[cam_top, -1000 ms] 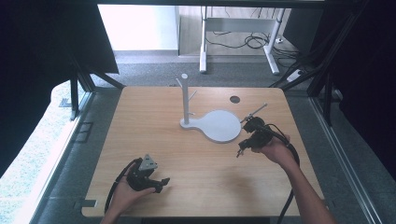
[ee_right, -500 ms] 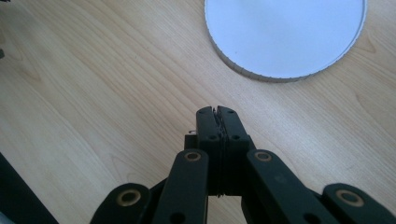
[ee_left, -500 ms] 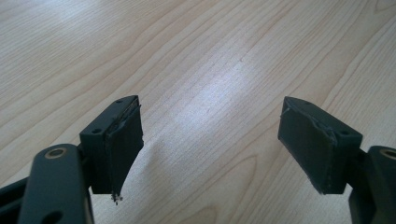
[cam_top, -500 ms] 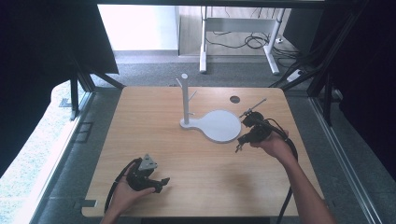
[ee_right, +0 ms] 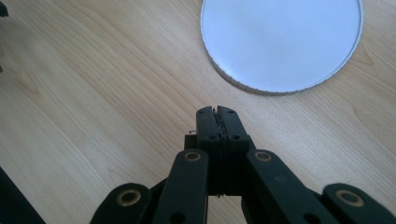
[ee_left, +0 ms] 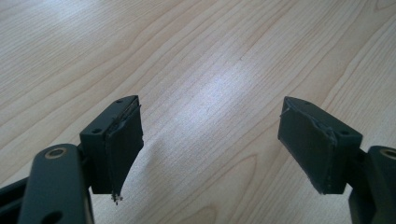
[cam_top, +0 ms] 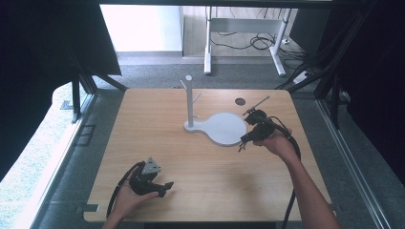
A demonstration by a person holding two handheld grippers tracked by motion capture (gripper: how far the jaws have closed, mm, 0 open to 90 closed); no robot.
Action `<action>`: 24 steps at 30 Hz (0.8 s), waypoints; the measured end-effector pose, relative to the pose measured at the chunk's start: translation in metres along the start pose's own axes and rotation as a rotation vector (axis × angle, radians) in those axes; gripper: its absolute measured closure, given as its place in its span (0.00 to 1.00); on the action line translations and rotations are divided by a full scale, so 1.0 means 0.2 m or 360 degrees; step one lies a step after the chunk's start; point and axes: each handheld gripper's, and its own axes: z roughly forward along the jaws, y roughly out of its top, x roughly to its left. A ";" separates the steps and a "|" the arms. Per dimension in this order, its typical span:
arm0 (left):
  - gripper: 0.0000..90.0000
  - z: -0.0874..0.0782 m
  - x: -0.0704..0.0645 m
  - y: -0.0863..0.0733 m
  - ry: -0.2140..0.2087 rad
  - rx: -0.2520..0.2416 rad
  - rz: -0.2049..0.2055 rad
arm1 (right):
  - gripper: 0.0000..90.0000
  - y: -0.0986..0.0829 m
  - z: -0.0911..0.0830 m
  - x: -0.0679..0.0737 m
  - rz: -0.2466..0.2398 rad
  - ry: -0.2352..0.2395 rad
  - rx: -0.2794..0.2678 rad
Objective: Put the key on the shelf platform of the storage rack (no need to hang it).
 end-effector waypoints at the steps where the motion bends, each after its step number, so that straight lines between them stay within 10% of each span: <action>1: 0.25 0.00 0.00 0.00 -0.0001 0.0002 0.0002 | 1.00 0.00 0.00 0.00 0.0000 0.0000 0.0000; 24: 0.25 -0.01 0.01 -0.01 0.0004 -0.0008 -0.0013 | 1.00 0.14 0.06 -0.09 0.0065 -0.0007 0.0020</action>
